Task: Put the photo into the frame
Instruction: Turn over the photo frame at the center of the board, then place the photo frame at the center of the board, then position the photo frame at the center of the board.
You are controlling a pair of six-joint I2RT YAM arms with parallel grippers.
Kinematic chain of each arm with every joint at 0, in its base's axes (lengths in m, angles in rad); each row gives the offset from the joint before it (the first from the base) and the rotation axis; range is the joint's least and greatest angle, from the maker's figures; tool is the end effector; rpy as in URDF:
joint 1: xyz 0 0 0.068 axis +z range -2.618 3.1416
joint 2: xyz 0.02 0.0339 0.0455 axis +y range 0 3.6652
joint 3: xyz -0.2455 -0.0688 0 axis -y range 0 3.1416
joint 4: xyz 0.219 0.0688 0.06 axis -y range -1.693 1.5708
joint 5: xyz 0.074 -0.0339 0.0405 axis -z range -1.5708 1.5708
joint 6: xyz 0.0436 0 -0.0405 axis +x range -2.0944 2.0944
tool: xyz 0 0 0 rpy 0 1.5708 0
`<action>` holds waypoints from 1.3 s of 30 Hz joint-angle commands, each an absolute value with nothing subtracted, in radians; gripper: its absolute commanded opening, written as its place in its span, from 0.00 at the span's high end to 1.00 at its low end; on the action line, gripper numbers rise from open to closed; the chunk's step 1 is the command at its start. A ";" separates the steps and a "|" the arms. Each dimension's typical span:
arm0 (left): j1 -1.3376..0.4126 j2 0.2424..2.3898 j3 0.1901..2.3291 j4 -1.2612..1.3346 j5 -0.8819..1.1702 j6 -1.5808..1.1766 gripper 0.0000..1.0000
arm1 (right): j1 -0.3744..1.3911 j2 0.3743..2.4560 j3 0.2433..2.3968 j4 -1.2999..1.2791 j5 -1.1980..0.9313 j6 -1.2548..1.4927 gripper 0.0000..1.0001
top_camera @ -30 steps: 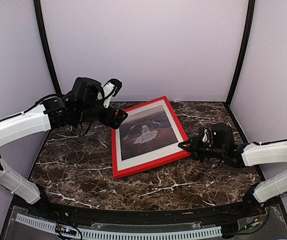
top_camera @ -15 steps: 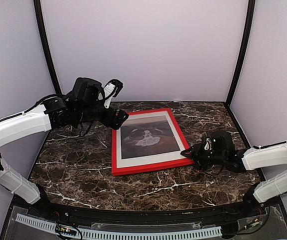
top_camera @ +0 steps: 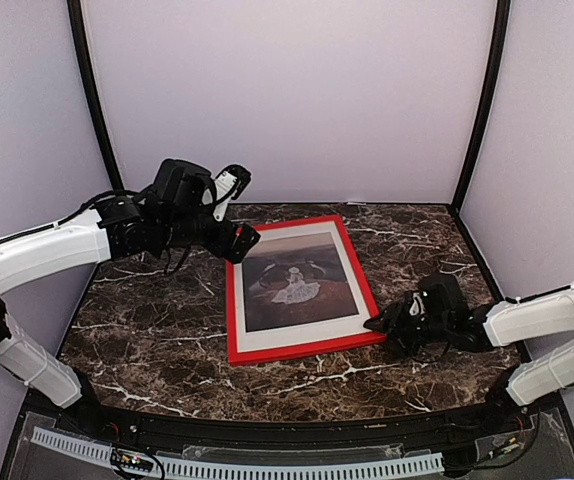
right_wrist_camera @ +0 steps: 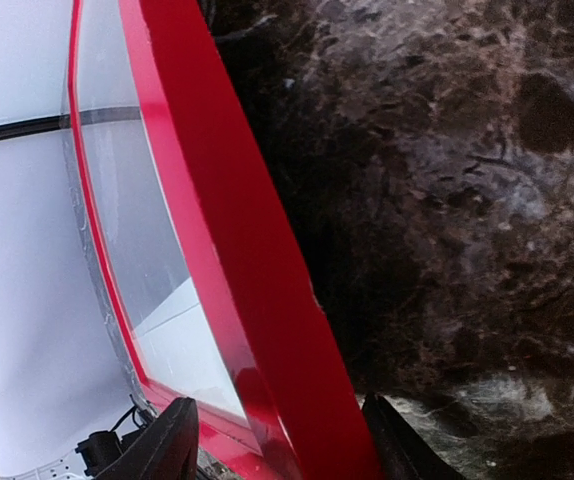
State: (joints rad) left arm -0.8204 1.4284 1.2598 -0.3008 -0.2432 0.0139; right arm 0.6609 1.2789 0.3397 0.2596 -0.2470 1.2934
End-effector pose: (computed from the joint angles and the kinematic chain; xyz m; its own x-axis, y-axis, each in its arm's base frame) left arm 0.2224 -0.2231 0.3263 -0.3006 0.3422 -0.8902 0.5677 0.8143 0.1213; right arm 0.1652 0.1419 0.1342 -0.8527 0.5183 -0.0652 0.2731 0.5487 0.7902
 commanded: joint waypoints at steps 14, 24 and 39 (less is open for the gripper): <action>-0.817 1.466 1.239 -0.333 -0.232 -0.068 0.01 | 0.667 1.136 0.526 -0.197 0.049 1.001 0.22; -0.788 1.484 1.187 -0.332 -0.169 -0.160 0.01 | 0.629 1.391 0.734 -0.180 0.062 0.756 0.12; -0.737 1.477 1.107 -0.356 -0.236 -0.254 0.01 | 0.654 1.601 0.711 0.073 -0.176 0.778 0.15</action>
